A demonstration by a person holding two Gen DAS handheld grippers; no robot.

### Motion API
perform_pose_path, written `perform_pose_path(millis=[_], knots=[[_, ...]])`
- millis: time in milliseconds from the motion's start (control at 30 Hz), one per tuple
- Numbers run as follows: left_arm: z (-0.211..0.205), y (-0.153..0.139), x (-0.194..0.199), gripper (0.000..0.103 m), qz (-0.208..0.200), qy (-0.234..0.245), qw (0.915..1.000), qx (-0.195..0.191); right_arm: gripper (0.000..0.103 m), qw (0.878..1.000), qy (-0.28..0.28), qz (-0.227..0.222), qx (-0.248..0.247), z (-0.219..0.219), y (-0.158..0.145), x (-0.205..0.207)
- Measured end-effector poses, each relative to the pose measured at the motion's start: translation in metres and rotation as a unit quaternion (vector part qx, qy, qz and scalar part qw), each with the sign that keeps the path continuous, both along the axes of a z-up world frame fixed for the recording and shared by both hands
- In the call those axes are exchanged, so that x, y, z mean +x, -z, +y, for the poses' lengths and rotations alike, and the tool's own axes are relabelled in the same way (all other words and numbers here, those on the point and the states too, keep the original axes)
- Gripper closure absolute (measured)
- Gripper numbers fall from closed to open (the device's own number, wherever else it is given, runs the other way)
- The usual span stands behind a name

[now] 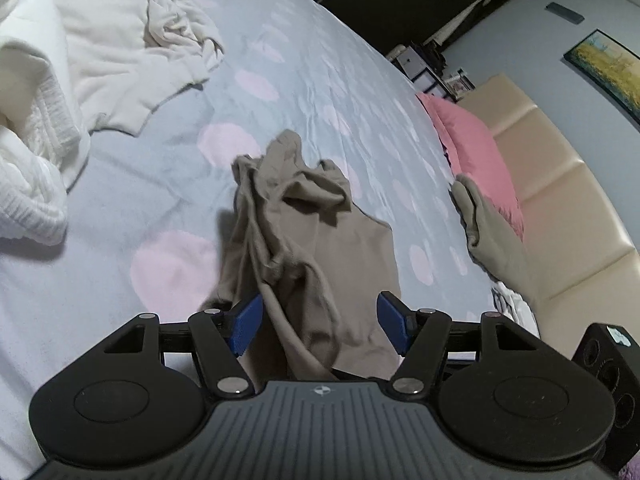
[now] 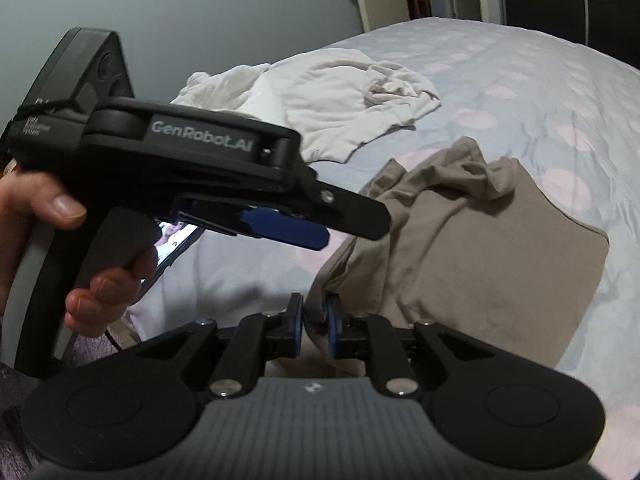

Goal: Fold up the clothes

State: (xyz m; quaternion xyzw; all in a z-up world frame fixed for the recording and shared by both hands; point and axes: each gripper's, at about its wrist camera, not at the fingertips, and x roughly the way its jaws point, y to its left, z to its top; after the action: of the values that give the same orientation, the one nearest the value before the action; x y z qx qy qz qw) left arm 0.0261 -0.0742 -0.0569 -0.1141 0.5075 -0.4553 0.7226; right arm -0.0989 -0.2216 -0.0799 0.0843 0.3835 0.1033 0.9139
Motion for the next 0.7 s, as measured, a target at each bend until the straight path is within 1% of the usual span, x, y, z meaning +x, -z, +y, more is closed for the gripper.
perform_pose_path(millis=[67, 133, 167, 233, 300, 400, 467, 567, 700], knots=[[-0.002, 0.001, -0.002, 0.048, 0.000, 0.008, 1.0000, 0.001, 0.086, 1.000, -0.006, 0.000, -0.005, 0.001, 0.000, -0.001], [-0.003, 0.001, -0.003, 0.051, -0.004, 0.013, 0.9999, 0.008, 0.084, 1.000, -0.006, 0.004, -0.010, 0.001, 0.000, -0.004], [-0.003, 0.001, -0.004, 0.056, -0.006, 0.015, 0.9998, 0.014, 0.084, 1.000, -0.005, 0.006, -0.013, 0.000, 0.001, -0.005], [-0.003, 0.001, -0.005, 0.056, -0.008, 0.015, 0.9995, 0.027, 0.080, 1.000, -0.002, 0.011, -0.018, -0.001, 0.001, -0.009], [-0.002, 0.002, -0.006, 0.056, -0.007, 0.013, 0.9992, 0.037, 0.069, 1.000, 0.005, 0.016, -0.023, -0.005, 0.000, -0.016], [0.003, 0.003, -0.006, 0.056, 0.000, 0.012, 0.9989, 0.046, 0.066, 0.999, 0.011, 0.027, -0.040, -0.008, 0.001, -0.027], [0.005, 0.004, -0.007, 0.056, 0.006, 0.011, 0.9986, 0.051, 0.065, 0.997, 0.014, 0.038, -0.065, -0.007, 0.003, -0.037], [0.007, 0.003, -0.011, 0.056, 0.011, 0.015, 0.9983, 0.055, 0.065, 0.991, 0.019, 0.054, -0.122, -0.003, 0.011, -0.053], [0.006, 0.001, -0.019, 0.056, 0.011, 0.026, 0.9978, 0.061, 0.065, 0.981, 0.006, 0.054, -0.186, 0.004, 0.020, -0.070]])
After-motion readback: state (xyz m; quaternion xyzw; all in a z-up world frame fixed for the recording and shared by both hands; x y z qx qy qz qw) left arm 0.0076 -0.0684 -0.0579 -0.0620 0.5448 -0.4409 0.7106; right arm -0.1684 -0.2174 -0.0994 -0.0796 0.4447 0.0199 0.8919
